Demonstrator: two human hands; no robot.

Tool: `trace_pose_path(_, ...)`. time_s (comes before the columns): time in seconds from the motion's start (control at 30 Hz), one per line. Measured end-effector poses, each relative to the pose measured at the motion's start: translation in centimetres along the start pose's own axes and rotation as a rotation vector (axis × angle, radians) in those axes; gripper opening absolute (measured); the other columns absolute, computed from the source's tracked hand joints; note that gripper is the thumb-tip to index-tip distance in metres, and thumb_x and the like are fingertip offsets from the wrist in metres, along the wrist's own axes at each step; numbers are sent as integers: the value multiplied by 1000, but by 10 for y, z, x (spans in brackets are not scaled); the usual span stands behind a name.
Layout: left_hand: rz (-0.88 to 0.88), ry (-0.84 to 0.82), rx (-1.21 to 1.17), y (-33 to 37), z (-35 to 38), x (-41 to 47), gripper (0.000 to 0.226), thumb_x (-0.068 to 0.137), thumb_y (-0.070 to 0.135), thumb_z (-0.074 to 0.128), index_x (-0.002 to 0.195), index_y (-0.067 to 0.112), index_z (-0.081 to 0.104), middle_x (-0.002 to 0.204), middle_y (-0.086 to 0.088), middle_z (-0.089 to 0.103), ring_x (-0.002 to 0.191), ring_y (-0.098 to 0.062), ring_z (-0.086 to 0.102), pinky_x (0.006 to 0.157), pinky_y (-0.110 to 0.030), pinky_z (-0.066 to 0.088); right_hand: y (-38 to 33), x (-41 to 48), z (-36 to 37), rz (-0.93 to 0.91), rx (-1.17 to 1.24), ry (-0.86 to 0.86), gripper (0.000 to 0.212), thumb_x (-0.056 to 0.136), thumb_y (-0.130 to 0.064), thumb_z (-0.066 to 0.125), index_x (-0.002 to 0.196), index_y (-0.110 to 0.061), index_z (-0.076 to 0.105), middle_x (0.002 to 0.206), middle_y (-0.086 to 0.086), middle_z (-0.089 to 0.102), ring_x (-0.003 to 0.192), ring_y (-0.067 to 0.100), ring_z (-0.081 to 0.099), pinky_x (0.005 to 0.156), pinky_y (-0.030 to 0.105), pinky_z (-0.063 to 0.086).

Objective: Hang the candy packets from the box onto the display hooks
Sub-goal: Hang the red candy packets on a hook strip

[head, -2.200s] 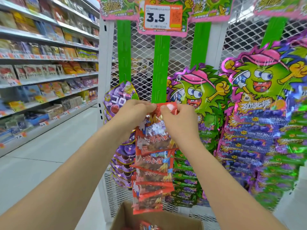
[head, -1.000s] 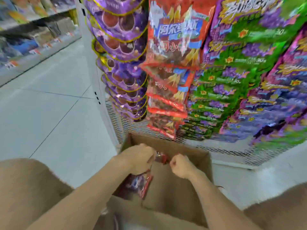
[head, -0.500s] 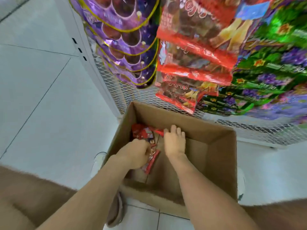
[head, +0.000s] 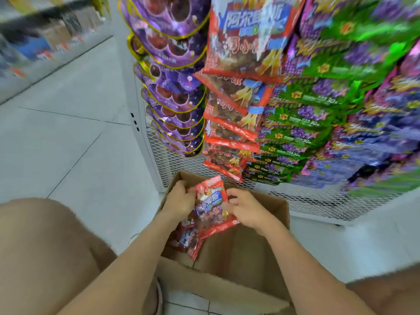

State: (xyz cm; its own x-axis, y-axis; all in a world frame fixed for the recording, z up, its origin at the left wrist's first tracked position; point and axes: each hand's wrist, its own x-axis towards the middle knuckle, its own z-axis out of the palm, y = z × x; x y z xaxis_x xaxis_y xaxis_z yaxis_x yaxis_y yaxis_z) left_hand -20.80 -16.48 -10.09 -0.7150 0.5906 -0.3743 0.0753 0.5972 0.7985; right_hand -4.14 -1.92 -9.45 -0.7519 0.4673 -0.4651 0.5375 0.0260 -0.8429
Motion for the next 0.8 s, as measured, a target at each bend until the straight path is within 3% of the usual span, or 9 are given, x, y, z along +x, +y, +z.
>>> trace_pose_path(0.07,53,-98,-175,23,-15,-16,27,107,30,53,93,11,65,87,-12,64,84,-27,58,78,-37,45,-21,-25,-15,-14,73,-43,27,100,-11,70,124,-22,67,113,7,79,101,23,78,93,43,61)
trace_pose_path(0.13,162,-145,-246,44,-26,-34,38,107,36,56,82,9,63,78,-10,61,79,-25,59,78,-46,51,-44,-51,-25,-67,66,-59,34,96,-3,72,126,-20,67,114,5,79,101,18,77,88,36,62)
trace_pose_path(0.27,362,-106,-256,87,-43,-70,35,110,30,57,93,2,69,79,-13,68,82,-19,63,95,-57,56,-95,-98,-36,-331,3,105,20,95,-12,77,114,-19,75,102,-4,81,92,12,77,79,30,62)
trace_pose_path(0.33,447,-100,-281,108,-52,-86,36,108,34,57,97,3,70,85,-15,68,84,-21,62,86,-51,54,-114,-117,-38,-439,-33,216,3,97,-23,77,99,-21,79,89,-6,79,80,13,73,77,33,60)
trace_pose_path(0.4,509,-85,-276,131,-65,-101,35,108,35,58,93,6,70,82,-8,62,79,-20,57,75,-42,46,-129,-131,-37,-505,-69,280,11,99,-32,73,93,-25,80,83,-4,77,76,21,71,77,44,61)
trace_pose_path(0.47,606,-35,-227,158,-78,-115,29,109,27,58,89,11,72,82,1,65,78,-14,60,73,-36,47,-143,-144,-39,-582,-84,355,13,100,-35,70,91,-33,78,76,-9,73,67,15,64,67,41,57)
trace_pose_path(0.57,766,153,-213,210,-95,-131,16,104,25,60,102,24,76,97,11,77,92,-11,72,84,-32,56,-169,-162,-46,-724,-44,555,12,100,-31,70,90,-32,76,63,-16,64,55,4,50,55,24,42)
trace_pose_path(0.67,864,352,-183,271,-113,-142,26,106,14,54,121,24,73,111,15,75,101,0,68,86,-20,52,-195,-178,-56,-819,-73,743,13,100,-28,70,88,-24,73,57,-23,56,51,3,45,52,13,32)
trace_pose_path(0.8,939,384,-120,349,-130,-142,45,104,7,48,147,18,54,137,11,60,126,-5,56,110,-26,43,-233,-187,-77,-913,-114,897,17,100,-33,70,88,-21,71,59,-11,56,53,9,44,52,23,33)
